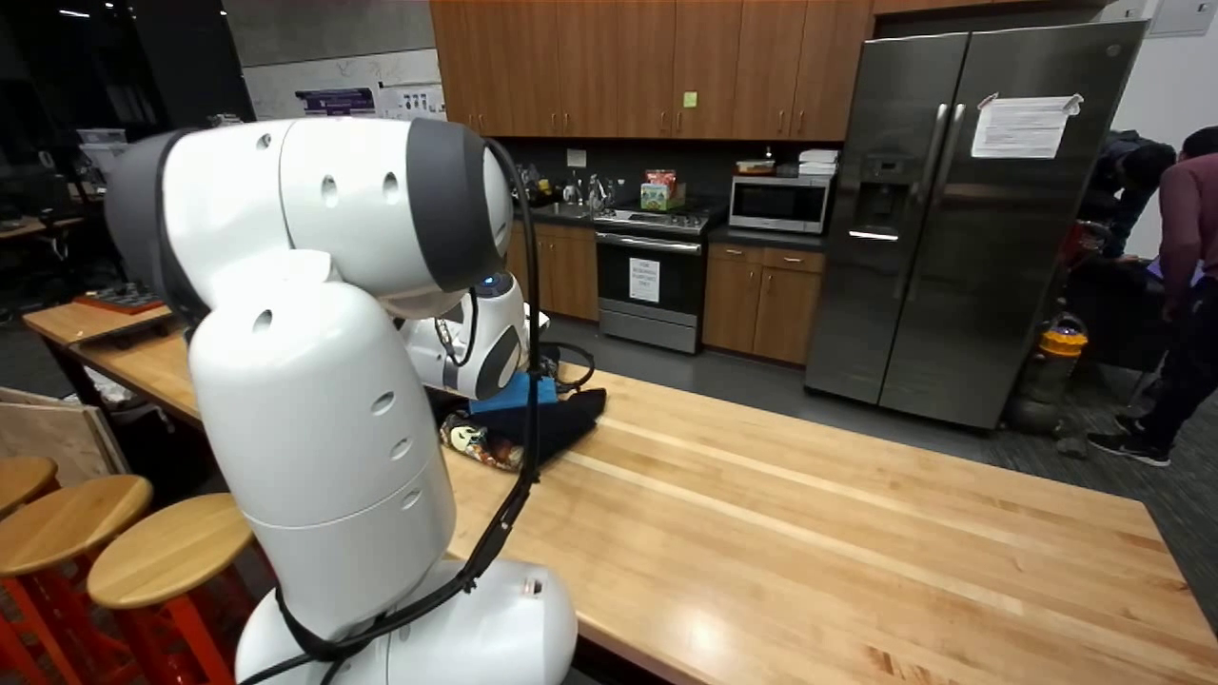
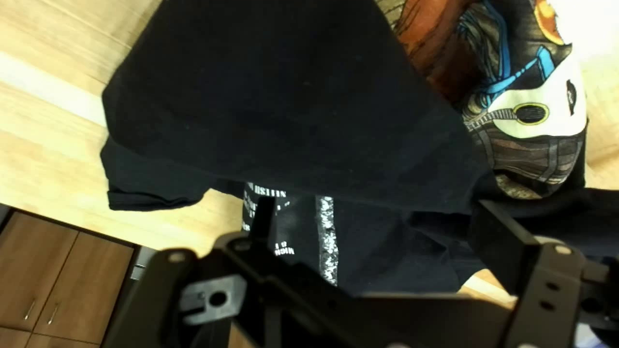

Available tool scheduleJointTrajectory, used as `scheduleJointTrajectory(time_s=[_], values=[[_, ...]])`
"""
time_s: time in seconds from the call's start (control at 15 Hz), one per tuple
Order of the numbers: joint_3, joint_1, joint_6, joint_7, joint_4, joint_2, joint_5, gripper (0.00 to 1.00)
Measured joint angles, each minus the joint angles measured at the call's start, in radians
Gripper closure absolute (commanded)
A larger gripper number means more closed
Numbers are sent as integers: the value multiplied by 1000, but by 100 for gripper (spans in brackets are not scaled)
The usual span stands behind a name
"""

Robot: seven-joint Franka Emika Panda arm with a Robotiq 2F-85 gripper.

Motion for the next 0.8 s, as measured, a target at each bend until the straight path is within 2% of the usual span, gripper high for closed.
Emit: scheduleJointTrajectory(time_s=[0.27, 0.8], values=[[0, -43, -23, 57, -12, -3, -55, 0], [23, -60, -24, 185, -51, -24, -130, 0]])
